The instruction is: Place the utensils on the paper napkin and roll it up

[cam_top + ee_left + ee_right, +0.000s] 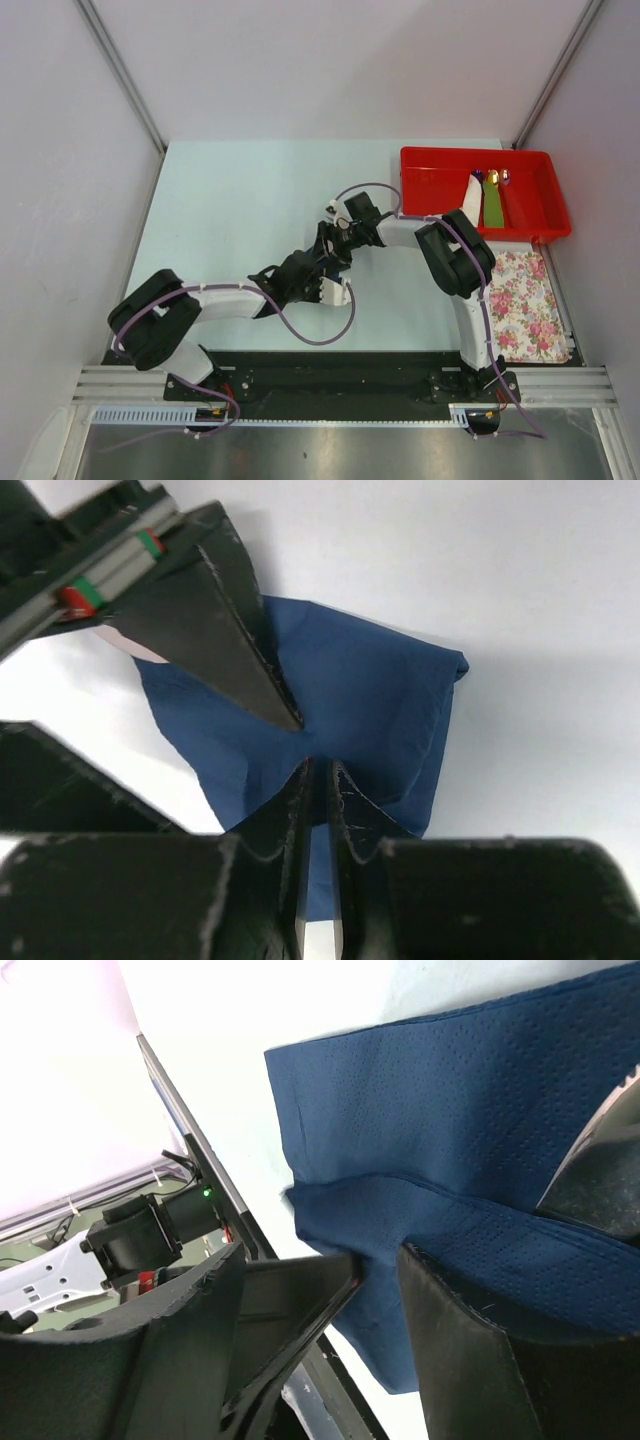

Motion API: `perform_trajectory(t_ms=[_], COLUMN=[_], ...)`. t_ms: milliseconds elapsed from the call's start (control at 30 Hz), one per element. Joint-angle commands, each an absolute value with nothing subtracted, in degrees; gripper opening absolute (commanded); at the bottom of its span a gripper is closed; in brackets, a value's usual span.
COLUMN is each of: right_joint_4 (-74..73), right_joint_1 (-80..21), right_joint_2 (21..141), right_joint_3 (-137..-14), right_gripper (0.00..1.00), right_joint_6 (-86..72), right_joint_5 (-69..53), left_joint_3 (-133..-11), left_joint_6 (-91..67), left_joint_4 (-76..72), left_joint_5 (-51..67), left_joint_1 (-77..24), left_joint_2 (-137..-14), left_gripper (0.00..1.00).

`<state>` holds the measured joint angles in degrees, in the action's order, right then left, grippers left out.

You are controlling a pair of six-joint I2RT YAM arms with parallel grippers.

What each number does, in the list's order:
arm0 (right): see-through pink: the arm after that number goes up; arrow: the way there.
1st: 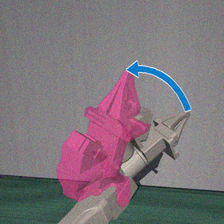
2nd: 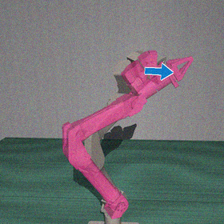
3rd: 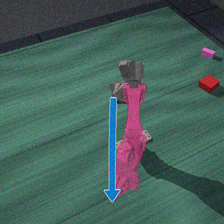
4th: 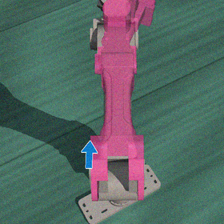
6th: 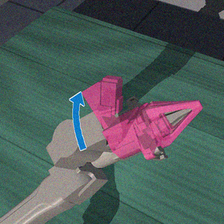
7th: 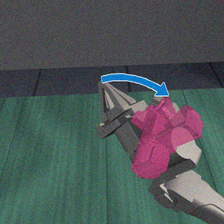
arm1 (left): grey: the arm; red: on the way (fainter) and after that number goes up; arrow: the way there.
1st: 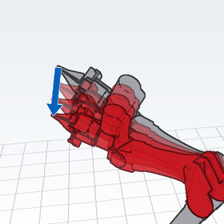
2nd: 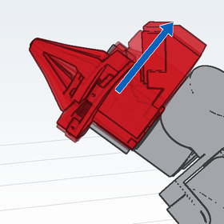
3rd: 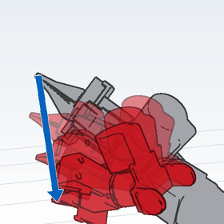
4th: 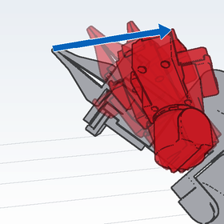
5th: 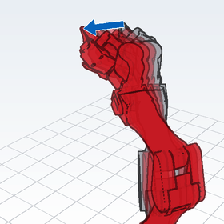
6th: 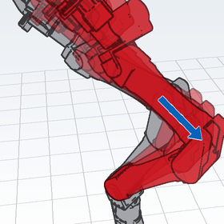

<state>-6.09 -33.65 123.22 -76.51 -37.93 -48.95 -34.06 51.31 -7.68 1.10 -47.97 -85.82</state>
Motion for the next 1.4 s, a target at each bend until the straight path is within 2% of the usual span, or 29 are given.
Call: perform_trajectory(t_ms=[0,133,300,367,500,533,700,967,1033,1100,1133,1167,1233,1267,1300,1367], right_joint_4=[-5.9,-6.2,-7.4,-7.7,-9.0,-9.4,-13.4,-15.7,-15.7,-16.1,-16.5,-16.7,-17.4,-17.5,-17.6,-17.8], right_joint_1=[-33.4,-32.8,-31.1,-30.0,-29.6,-29.7,-30.5,-32.5,-32.7,-33.0,-33.1,-33.2,-33.4,-33.3,-33.4,-33.3], right_joint_2=[124.0,122.9,119.7,118.9,117.8,117.9,119.1,123.7,124.0,124.2,124.1,124.1,124.3,124.4,124.5,124.5], right_joint_3=[-76.6,-77.6,-78.9,-79.0,-79.2,-79.3,-80.5,-82.0,-82.1,-82.2,-82.2,-82.1,-82.2,-82.4,-82.4,-82.5], right_gripper=[0.67,0.66,0.56,0.5,0.31,0.29,0.22,0.2,0.19,0.18,0.18,0.18,0.17,0.17,0.17,0.17], right_joint_6=[-37.4,-37.7,-38.7,-38.8,-37.3,-36.3,-33.1,-28.6,-28.0,-27.2,-26.8,-26.5,-25.9,-25.7,-25.5,-25.3], right_joint_5=[-47.4,-48.2,-48.4,-48.0,-46.6,-46.1,-43.5,-38.2,-37.0,-35.8,-35.2,-34.7,-33.7,-33.4,-33.1,-32.8], left_joint_3=[-36.7,-36.0,-34.9,-34.5,-33.9,-33.9,-33.9,-34.7,-35.0,-36.4,-38.9,-40.5,-43.6,-46.4,-47.2,-48.2], left_joint_6=[54.5,54.6,54.2,54.2,54.2,54.2,53.6,50.1,47.4,44.1,39.2,36.2,25.7,22.4,19.3,10.8], left_joint_4=[-7.7,-4.4,-3.3,-3.4,-4.1,-4.1,-3.9,-3.2,-2.8,-1.1,-0.2,2.9,8.2,9.7,11.4,11.5], left_joint_5=[-2.2,-0.5,1.0,1.1,1.4,1.5,2.5,3.3,3.9,4.9,8.3,11.5,16.4,23.7,26.8,33.4], left_joint_1=[-48.5,-48.5,-48.5,-48.5,-48.5,-48.5,-48.5,-48.3,-47.7,-45.9,-44.5,-42.7,-36.2,-33.8,-28.9,-25.2], left_joint_2=[-87.4,-86.8,-86.9,-87.3,-87.6,-87.5,-87.5,-86.8,-85.4,-83.9,-82.1,-81.0,-79.6,-78.7,-78.2,-77.3], left_gripper=[0.14,0.11,0.07,0.06,0.06,0.06,0.06,0.06,0.1,0.21,0.24,0.31,0.37,0.4,0.42,0.44])
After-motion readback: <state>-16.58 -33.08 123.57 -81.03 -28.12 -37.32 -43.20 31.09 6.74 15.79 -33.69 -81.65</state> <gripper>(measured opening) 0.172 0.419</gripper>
